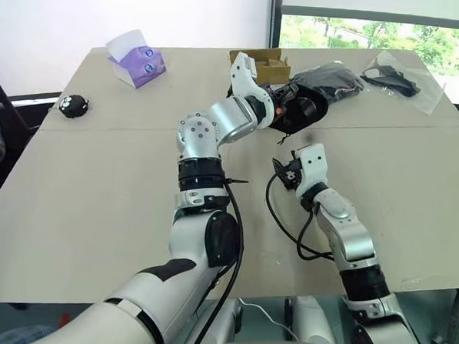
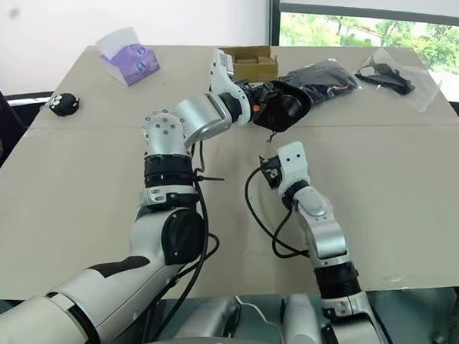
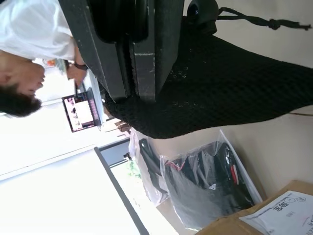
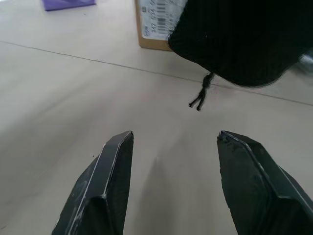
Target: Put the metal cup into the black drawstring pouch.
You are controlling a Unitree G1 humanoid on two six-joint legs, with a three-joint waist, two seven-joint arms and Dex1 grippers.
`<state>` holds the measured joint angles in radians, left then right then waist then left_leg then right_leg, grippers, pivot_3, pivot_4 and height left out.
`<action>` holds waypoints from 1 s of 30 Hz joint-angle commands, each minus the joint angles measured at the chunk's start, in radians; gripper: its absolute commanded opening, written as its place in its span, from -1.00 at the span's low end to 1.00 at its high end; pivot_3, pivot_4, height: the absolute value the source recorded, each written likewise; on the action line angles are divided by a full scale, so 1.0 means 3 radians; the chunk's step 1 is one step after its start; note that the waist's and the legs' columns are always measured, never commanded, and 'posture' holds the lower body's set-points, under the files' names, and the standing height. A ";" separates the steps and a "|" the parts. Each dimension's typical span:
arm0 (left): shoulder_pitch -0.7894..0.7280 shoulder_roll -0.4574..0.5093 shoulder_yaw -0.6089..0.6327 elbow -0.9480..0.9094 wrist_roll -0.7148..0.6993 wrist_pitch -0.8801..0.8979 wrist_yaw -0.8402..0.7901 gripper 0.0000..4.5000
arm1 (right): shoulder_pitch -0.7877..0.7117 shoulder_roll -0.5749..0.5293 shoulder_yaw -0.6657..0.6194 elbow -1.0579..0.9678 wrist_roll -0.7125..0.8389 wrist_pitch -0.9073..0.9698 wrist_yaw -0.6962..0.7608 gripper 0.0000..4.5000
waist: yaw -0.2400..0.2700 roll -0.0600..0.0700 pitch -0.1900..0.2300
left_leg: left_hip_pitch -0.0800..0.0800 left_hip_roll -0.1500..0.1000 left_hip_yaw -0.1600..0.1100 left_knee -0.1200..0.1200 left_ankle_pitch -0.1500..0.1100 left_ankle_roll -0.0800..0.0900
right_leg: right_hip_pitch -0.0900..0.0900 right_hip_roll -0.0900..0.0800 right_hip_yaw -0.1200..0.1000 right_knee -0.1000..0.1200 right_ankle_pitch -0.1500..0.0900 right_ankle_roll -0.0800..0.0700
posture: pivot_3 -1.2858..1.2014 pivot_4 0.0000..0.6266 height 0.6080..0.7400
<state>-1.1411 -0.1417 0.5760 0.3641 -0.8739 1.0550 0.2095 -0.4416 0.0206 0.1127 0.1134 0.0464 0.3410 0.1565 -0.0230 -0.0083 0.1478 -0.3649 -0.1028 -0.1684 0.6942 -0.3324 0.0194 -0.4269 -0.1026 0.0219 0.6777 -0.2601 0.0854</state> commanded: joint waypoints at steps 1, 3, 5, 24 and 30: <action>-0.0008 -0.0035 -0.0052 -0.0160 -0.0168 0.0033 0.0035 -1.00 | -0.0245 0.0156 -0.0216 0.0183 0.0020 -0.0177 -0.0336 0.21 | -0.0024 0.0000 0.0000 | -0.0001 0.0000 0.0000 0.0000 0.0000 0.0000 | -0.0001 0.0000 0.0000 0.0000 0.0000 0.0000 | 0.03 -0.52 1.00; 0.0002 -0.0039 -0.0046 -0.0167 -0.0223 0.0042 0.0076 -1.00 | -0.0327 0.0205 -0.0226 0.0272 0.0039 -0.0271 -0.0316 0.21 | -0.0043 0.0000 0.0000 | -0.0003 0.0000 0.0000 0.0000 0.0000 0.0000 | -0.0003 0.0000 0.0001 0.0000 0.0000 0.0000 | 0.03 -0.52 1.00; 0.0017 -0.0044 -0.0040 -0.0180 -0.0286 0.0052 0.0100 -1.00 | -0.0385 0.0257 -0.0250 0.0325 0.0068 -0.0360 -0.0325 0.21 | -0.0055 0.0000 0.0000 | -0.0004 0.0000 0.0000 0.0000 0.0000 0.0000 | -0.0004 -0.0001 0.0000 0.0000 0.0000 0.0000 | 0.03 -0.52 1.00; 0.0120 0.0073 -0.0073 -0.0020 -0.0373 -0.0055 0.0062 -1.00 | -0.0198 -0.0014 0.0006 -0.0020 -0.0109 -0.0503 -0.0012 -0.97 | -0.0079 0.0001 -0.0001 | -0.0005 0.0000 0.0003 -0.0004 0.0000 0.0000 | -0.0014 0.0003 0.0012 0.0002 0.0000 0.0000 | 0.03 -0.52 1.00; 0.0121 0.0108 -0.0091 0.0031 -0.0349 -0.0163 0.0007 -1.00 | -0.0045 -0.0453 0.0118 -0.0530 -0.0177 0.0226 0.0294 -0.97 | -0.0064 0.0001 -0.0001 | -0.0007 0.0000 0.0003 -0.0004 0.0000 0.0000 | -0.0015 0.0003 0.0012 0.0002 0.0000 0.0000 | 0.03 -0.52 1.00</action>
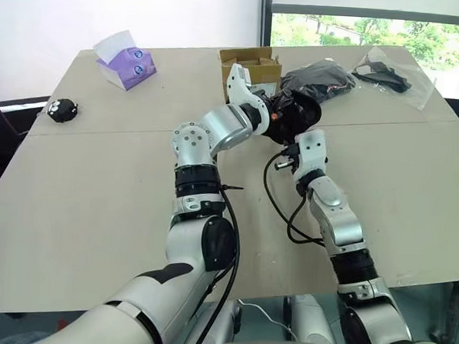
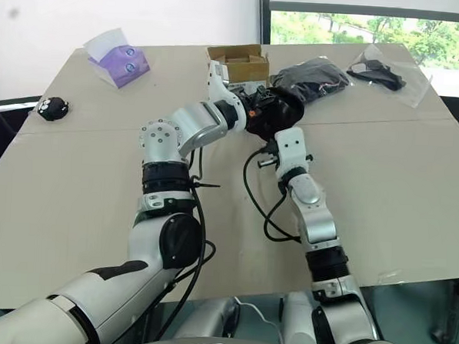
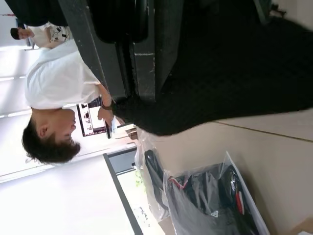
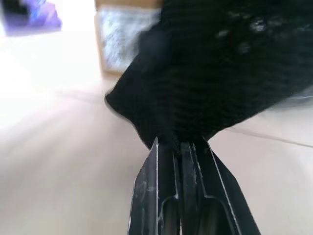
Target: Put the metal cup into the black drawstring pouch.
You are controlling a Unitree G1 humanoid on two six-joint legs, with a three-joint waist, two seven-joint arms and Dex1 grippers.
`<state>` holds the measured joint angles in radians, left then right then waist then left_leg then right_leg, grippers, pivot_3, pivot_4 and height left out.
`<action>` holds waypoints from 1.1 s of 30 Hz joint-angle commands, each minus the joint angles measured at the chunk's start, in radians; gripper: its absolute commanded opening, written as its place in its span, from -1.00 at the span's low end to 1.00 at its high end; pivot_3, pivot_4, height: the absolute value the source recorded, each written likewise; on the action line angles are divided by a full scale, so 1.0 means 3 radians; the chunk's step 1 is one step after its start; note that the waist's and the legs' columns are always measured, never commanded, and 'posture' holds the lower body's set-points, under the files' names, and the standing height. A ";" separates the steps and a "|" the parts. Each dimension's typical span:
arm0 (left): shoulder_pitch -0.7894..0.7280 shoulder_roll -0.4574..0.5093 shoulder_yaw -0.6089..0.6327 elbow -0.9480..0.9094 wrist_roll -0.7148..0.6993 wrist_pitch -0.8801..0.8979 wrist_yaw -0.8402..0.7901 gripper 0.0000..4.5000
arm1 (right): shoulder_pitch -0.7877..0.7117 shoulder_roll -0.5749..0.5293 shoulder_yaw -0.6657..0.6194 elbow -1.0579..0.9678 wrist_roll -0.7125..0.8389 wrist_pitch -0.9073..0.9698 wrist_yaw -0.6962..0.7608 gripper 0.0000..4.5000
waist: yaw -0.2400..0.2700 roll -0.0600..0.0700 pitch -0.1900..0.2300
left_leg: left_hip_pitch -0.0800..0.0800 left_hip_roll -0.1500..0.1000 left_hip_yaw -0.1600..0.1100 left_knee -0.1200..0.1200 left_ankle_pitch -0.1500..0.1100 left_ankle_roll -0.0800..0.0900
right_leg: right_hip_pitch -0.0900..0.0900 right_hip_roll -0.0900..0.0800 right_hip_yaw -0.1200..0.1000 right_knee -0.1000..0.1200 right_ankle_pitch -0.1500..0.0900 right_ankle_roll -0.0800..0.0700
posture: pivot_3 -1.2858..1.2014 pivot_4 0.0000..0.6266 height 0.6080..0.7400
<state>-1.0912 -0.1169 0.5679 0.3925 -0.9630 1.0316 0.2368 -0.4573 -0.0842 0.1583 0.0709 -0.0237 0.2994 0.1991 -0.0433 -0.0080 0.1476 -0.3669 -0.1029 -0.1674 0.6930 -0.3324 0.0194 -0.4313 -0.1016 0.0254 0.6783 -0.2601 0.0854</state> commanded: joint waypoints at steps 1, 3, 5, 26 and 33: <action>-0.0034 0.0025 -0.0069 -0.0064 -0.0055 -0.0091 -0.0087 -1.00 | 0.0005 -0.0116 -0.0072 -0.0478 0.0138 0.0515 0.0194 -0.97 | 0.0005 0.0000 0.0000 | 0.0000 0.0000 0.0000 0.0000 0.0000 0.0000 | 0.0000 0.0000 0.0000 0.0000 0.0000 0.0000 | 0.03 -0.52 1.00; -0.0006 0.0012 -0.0073 -0.0072 -0.0072 -0.0111 -0.0099 -1.00 | -0.0023 -0.0147 -0.0109 -0.0623 0.0262 0.0751 0.0296 -0.97 | 0.0003 0.0000 0.0000 | 0.0000 0.0000 -0.0001 0.0000 0.0000 0.0000 | 0.0000 0.0000 0.0000 0.0000 0.0000 0.0000 | 0.03 -0.52 1.00; 0.0025 -0.0019 -0.0073 -0.0107 -0.0105 -0.0138 -0.0117 -1.00 | -0.0043 -0.0183 -0.0110 -0.0718 0.0312 0.0889 0.0359 -0.97 | 0.0000 0.0000 0.0000 | 0.0000 0.0000 0.0001 -0.0001 0.0000 0.0000 | 0.0000 0.0000 0.0001 0.0000 0.0000 0.0000 | 0.03 -0.52 1.00; 0.0180 -0.0018 -0.0189 -0.0228 -0.0117 -0.0272 -0.0147 -1.00 | -0.0031 -0.0893 0.0426 -0.1184 0.0528 0.1713 0.1190 -0.97 | 0.0021 -0.0001 0.0000 | -0.0001 0.0000 0.0003 -0.0001 0.0000 0.0000 | -0.0002 -0.0003 0.0002 0.0000 0.0000 0.0000 | 0.03 -0.52 1.00; 0.0277 -0.0066 -0.0218 -0.0336 -0.0181 -0.0363 -0.0274 -1.00 | -0.0300 -0.1329 0.0341 -0.0923 -0.0167 0.1251 0.0772 -0.97 | 0.0027 -0.0001 0.0000 | -0.0003 -0.0001 0.0006 0.0001 0.0000 0.0000 | -0.0003 -0.0004 0.0004 0.0000 0.0000 0.0000 | 0.03 -0.52 1.00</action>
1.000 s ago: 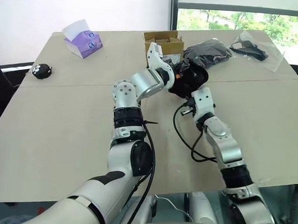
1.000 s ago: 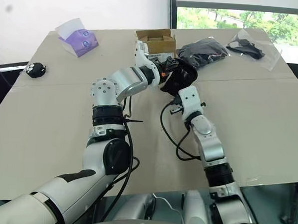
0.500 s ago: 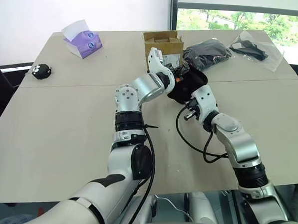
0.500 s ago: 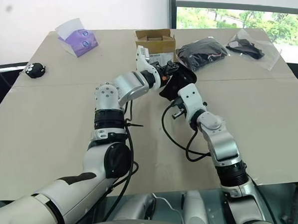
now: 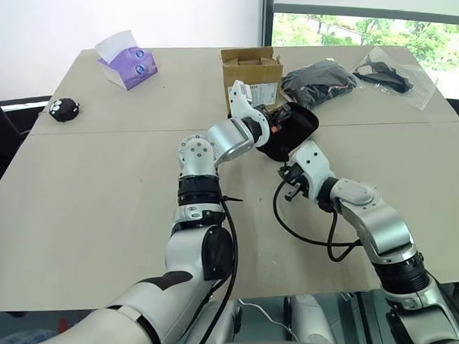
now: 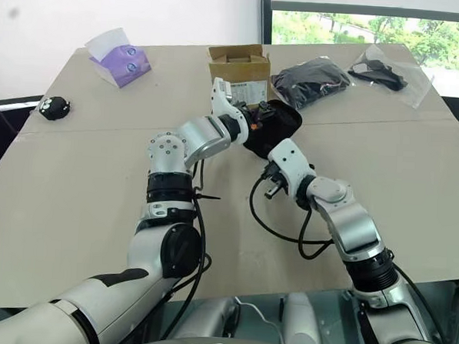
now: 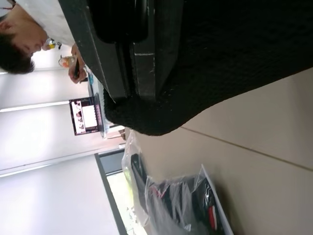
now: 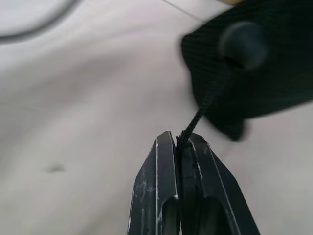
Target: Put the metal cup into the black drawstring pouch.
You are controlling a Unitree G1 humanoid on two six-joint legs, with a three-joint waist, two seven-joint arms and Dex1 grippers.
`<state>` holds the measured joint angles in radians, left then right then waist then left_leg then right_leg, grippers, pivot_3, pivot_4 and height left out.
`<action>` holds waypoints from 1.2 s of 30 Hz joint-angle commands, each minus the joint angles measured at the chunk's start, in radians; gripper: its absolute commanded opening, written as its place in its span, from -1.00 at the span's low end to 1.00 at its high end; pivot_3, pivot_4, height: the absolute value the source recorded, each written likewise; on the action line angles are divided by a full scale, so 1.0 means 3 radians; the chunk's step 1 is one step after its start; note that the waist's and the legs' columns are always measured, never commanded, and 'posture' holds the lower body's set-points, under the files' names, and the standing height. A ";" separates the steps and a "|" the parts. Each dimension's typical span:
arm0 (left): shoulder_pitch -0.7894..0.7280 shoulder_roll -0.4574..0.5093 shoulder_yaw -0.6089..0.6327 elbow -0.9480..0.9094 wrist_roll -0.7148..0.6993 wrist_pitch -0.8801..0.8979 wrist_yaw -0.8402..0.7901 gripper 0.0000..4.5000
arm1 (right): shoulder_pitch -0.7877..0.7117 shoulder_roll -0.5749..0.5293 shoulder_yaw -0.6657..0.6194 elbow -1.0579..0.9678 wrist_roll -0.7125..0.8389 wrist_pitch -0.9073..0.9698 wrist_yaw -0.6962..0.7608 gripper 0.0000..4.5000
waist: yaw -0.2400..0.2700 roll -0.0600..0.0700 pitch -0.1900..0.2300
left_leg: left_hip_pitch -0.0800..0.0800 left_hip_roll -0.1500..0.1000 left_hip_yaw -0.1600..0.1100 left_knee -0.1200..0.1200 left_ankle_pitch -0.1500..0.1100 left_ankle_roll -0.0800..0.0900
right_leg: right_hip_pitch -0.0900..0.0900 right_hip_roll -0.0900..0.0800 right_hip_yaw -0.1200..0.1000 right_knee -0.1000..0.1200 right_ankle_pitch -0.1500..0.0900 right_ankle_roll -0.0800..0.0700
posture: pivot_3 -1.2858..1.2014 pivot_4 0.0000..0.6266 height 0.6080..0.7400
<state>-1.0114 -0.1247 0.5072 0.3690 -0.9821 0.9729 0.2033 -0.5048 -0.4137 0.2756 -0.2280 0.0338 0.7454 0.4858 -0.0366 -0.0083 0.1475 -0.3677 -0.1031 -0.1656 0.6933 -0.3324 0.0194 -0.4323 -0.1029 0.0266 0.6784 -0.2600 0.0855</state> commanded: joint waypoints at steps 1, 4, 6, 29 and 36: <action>0.0027 -0.0050 -0.0015 -0.0273 -0.0118 -0.0229 -0.0204 -1.00 | -0.0204 -0.0359 -0.0048 0.0138 -0.0528 -0.0361 -0.0271 -0.97 | 0.0007 0.0000 0.0000 | 0.0000 -0.0001 0.0001 0.0000 0.0000 0.0000 | 0.0000 0.0000 0.0000 0.0000 0.0000 0.0000 | 0.03 -0.52 1.00; 0.0073 -0.0080 0.0000 -0.0384 -0.0232 -0.0328 -0.0400 -1.00 | -0.0471 -0.0658 -0.0151 0.0332 -0.1000 -0.0818 -0.0668 -0.97 | 0.0008 0.0000 0.0000 | -0.0002 -0.0001 0.0002 0.0000 0.0000 0.0000 | -0.0002 0.0000 -0.0001 0.0000 0.0000 0.0000 | 0.03 -0.52 1.00; 0.0104 -0.0066 -0.0043 -0.0444 -0.0252 -0.0350 -0.0467 -1.00 | -0.0639 -0.0732 -0.0248 0.0422 -0.1159 -0.1061 -0.0880 -0.97 | -0.0003 -0.0001 0.0001 | -0.0007 0.0000 0.0006 0.0000 0.0000 0.0000 | -0.0009 0.0000 0.0002 0.0001 0.0000 0.0000 | 0.03 -0.52 1.00; 0.0313 0.0520 -0.1277 -0.1363 0.0422 -0.1196 -0.2186 0.31 | -0.1527 -0.0558 -0.0525 0.0849 -0.1155 -0.2820 -0.0889 -1.00 | -0.0023 -0.0007 -0.0003 | -0.0039 0.0004 0.0024 0.0025 0.0000 0.0001 | -0.0032 0.0004 0.0008 0.0003 0.0004 0.0005 | 0.03 -0.52 1.00; 0.0179 0.0794 -0.1613 -0.1039 0.1242 -0.1763 -0.2411 0.31 | -0.1513 -0.0489 -0.0503 0.0843 -0.1161 -0.2887 -0.0737 -1.00 | -0.0024 -0.0007 -0.0003 | -0.0039 0.0004 0.0024 0.0024 0.0000 0.0001 | -0.0033 0.0004 0.0008 0.0004 0.0004 0.0005 | 0.03 -0.52 1.00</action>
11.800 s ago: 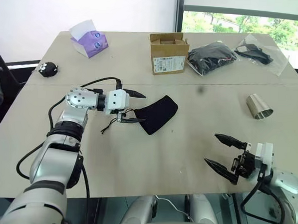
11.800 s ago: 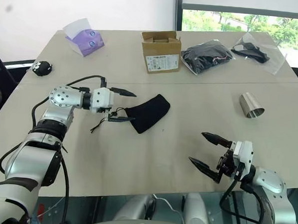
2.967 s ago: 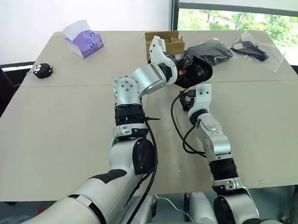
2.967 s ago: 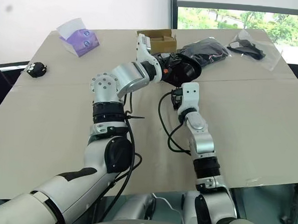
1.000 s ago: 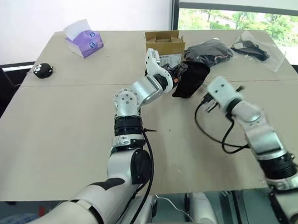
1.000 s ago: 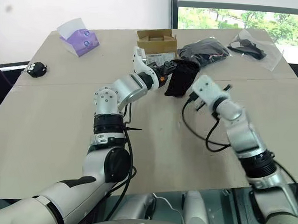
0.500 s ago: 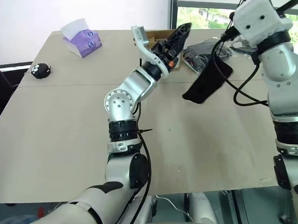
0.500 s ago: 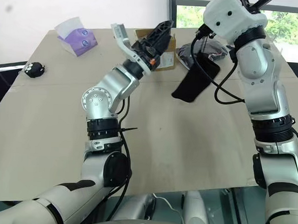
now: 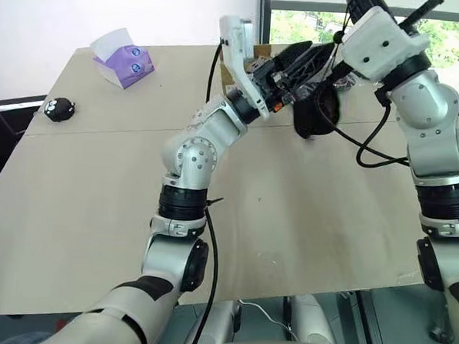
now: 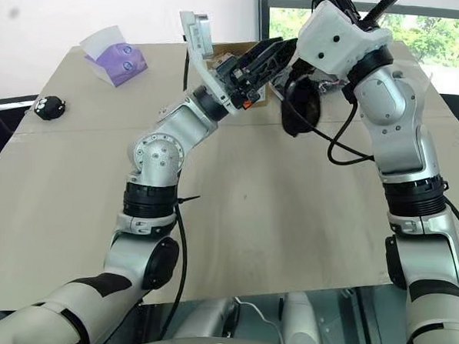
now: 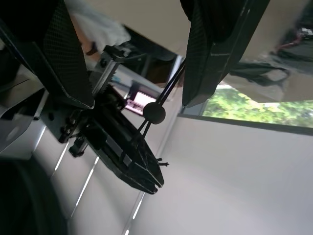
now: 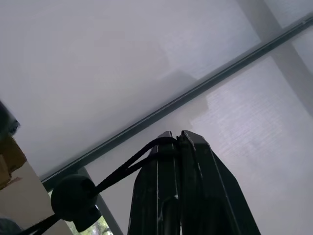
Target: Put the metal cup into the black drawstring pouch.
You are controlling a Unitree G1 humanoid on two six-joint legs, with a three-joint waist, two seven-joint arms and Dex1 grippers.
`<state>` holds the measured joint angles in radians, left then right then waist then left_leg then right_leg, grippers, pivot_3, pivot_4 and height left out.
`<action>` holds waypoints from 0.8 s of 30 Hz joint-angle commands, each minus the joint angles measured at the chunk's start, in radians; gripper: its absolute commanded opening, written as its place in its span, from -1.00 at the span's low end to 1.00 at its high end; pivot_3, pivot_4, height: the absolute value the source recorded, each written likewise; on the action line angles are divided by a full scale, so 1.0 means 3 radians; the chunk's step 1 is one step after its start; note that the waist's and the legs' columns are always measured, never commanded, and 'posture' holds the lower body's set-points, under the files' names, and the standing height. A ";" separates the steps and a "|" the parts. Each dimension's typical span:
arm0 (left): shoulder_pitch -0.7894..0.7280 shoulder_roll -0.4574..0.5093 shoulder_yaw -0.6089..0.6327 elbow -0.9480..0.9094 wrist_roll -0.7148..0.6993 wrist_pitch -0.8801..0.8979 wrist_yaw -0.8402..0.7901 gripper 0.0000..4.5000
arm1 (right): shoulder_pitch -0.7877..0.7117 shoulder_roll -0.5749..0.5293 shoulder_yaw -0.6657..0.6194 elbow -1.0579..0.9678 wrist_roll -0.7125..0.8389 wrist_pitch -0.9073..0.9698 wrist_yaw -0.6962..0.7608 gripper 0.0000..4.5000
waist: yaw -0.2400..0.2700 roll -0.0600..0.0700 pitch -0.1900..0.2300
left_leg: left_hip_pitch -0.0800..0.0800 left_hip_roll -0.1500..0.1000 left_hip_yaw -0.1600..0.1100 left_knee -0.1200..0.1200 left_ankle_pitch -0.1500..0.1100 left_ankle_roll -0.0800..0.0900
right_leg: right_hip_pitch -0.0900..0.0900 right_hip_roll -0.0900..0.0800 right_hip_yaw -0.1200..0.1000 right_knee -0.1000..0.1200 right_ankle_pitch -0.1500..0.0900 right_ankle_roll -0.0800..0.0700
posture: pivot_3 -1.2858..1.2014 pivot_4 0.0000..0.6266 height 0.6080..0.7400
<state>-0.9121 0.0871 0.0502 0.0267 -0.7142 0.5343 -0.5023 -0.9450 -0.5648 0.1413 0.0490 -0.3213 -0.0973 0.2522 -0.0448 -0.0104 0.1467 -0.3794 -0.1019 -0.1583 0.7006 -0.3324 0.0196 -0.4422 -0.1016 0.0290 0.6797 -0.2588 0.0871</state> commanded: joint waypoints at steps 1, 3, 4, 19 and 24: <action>-0.0186 0.0093 -0.0077 0.0168 0.0402 -0.0377 -0.0068 0.31 | -0.0041 0.0031 -0.0049 -0.0087 0.0024 -0.0083 0.0066 -1.00 | 0.0003 0.0000 0.0000 | 0.0000 -0.0001 -0.0002 0.0000 0.0000 0.0000 | 0.0000 0.0000 -0.0001 0.0000 0.0000 0.0000 | 0.03 -0.52 1.00; -0.0227 0.0086 -0.0059 0.0232 0.0460 -0.0490 -0.0111 0.31 | -0.0032 0.0056 -0.0042 -0.0101 0.0025 -0.0087 0.0106 -1.00 | 0.0003 0.0000 0.0000 | -0.0001 -0.0001 -0.0003 0.0001 0.0000 0.0000 | 0.0000 0.0000 -0.0002 0.0000 0.0000 0.0000 | 0.03 -0.52 1.00; -0.0244 0.0095 -0.0064 0.0243 0.0506 -0.0543 -0.0130 0.31 | -0.0026 0.0070 -0.0038 -0.0105 0.0025 -0.0088 0.0126 -1.00 | 0.0002 0.0000 0.0000 | -0.0001 -0.0001 -0.0003 0.0001 0.0000 0.0000 | 0.0000 -0.0001 -0.0003 -0.0001 0.0000 0.0000 | 0.03 -0.52 1.00; -0.0177 0.0112 -0.0273 0.0084 0.0699 -0.0539 -0.0395 0.31 | -0.0012 0.0198 -0.0042 -0.0147 0.0028 -0.0145 0.0274 -1.00 | -0.0001 0.0000 0.0000 | -0.0007 -0.0001 -0.0005 0.0002 0.0000 0.0000 | -0.0006 -0.0002 -0.0003 0.0002 0.0000 0.0000 | 0.03 -0.52 1.00; -0.0203 0.0096 -0.0277 0.0132 0.0776 -0.0568 -0.0393 0.31 | -0.0019 0.0216 -0.0060 -0.0182 0.0036 -0.0148 0.0298 -1.00 | -0.0001 0.0000 0.0000 | -0.0007 -0.0001 -0.0005 0.0002 0.0000 0.0000 | -0.0007 -0.0002 -0.0003 0.0002 0.0000 0.0000 | 0.03 -0.52 1.00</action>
<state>-0.9597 0.1178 -0.0221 0.0965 -0.4924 0.3789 -0.6153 -0.9379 -0.5048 0.1447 0.0484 -0.3216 -0.1242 0.3436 -0.0452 -0.0104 0.1466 -0.3815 -0.1021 -0.1596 0.7013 -0.3323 0.0196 -0.4444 -0.1021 0.0281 0.6804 -0.2588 0.0871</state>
